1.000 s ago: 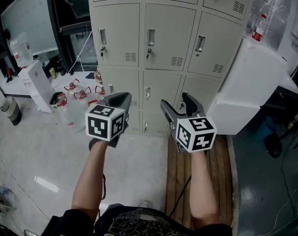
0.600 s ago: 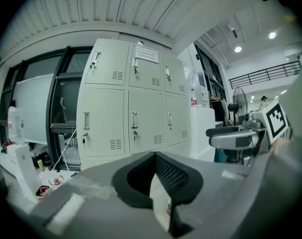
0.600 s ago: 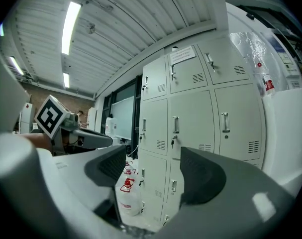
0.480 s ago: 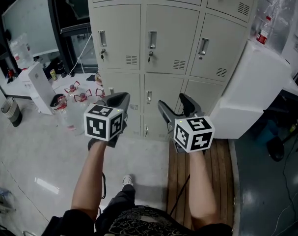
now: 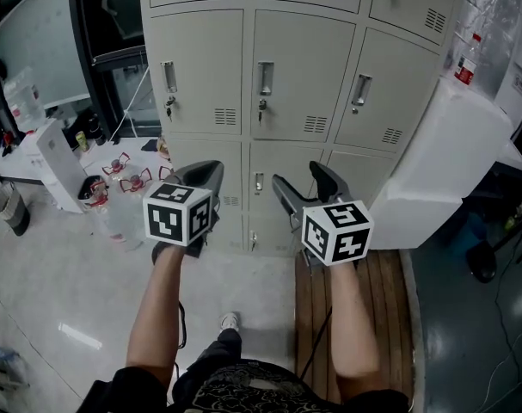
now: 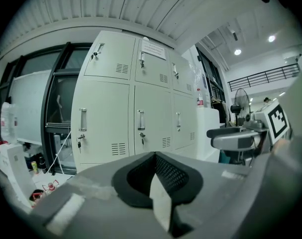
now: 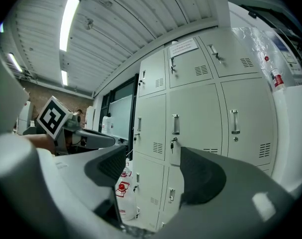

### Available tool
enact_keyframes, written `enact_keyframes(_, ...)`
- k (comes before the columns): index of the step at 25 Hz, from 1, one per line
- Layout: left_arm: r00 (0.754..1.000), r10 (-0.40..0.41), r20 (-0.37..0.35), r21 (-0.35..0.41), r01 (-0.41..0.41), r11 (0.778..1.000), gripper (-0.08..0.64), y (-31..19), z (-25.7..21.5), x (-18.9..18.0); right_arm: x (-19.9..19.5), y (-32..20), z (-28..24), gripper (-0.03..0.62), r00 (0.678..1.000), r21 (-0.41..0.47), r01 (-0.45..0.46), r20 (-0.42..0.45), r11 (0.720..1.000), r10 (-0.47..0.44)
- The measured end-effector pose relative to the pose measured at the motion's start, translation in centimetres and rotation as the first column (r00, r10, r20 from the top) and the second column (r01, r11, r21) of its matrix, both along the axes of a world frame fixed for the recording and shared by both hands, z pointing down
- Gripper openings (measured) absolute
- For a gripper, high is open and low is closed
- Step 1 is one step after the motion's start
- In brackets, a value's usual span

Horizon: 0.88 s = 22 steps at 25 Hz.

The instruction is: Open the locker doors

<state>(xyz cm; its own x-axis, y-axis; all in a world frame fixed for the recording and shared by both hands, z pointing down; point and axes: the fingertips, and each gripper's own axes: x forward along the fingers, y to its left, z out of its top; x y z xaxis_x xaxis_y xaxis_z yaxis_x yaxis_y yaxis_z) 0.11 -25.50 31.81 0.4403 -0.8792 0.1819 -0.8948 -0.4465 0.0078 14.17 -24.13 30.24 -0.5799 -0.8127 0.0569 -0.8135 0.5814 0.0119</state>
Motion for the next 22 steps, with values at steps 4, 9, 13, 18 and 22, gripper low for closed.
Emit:
enact_keyframes(4, 1.000, 0.015, -0.003, 0.003, -0.015, 1.000, 0.000, -3.3, -0.3, -0.7, -0.9, -3.1, -0.1, 0.328, 1.000, -0.007, -0.009, 0.000, 1.000, 0.009)
enact_keyframes(9, 1.000, 0.031, -0.003, -0.005, -0.031, 1.000, 0.002, -7.4, -0.4, -1.8, -2.2, -7.2, -0.8, 0.328, 1.000, 0.001, -0.021, -0.002, 1.000, 0.021)
enact_keyframes(13, 0.999, 0.041, -0.004, -0.010, -0.041, 0.999, 0.000, -10.5, -0.4, -2.8, -3.3, -10.3, -0.9, 0.328, 1.000, -0.007, -0.028, -0.010, 1.000, 0.028)
enact_keyframes(18, 0.998, 0.057, 0.001, -0.013, -0.057, 0.998, 0.000, -14.0, -0.2, -3.8, -4.9, -13.7, -1.2, 0.328, 0.999, -0.012, -0.031, -0.012, 0.999, 0.031)
enact_keyframes(22, 0.998, 0.065, 0.002, -0.005, -0.065, 0.998, 0.001, -16.6, -0.5, -4.7, -6.2, -16.2, -1.7, 0.327, 1.000, -0.011, -0.026, -0.009, 1.000, 0.026)
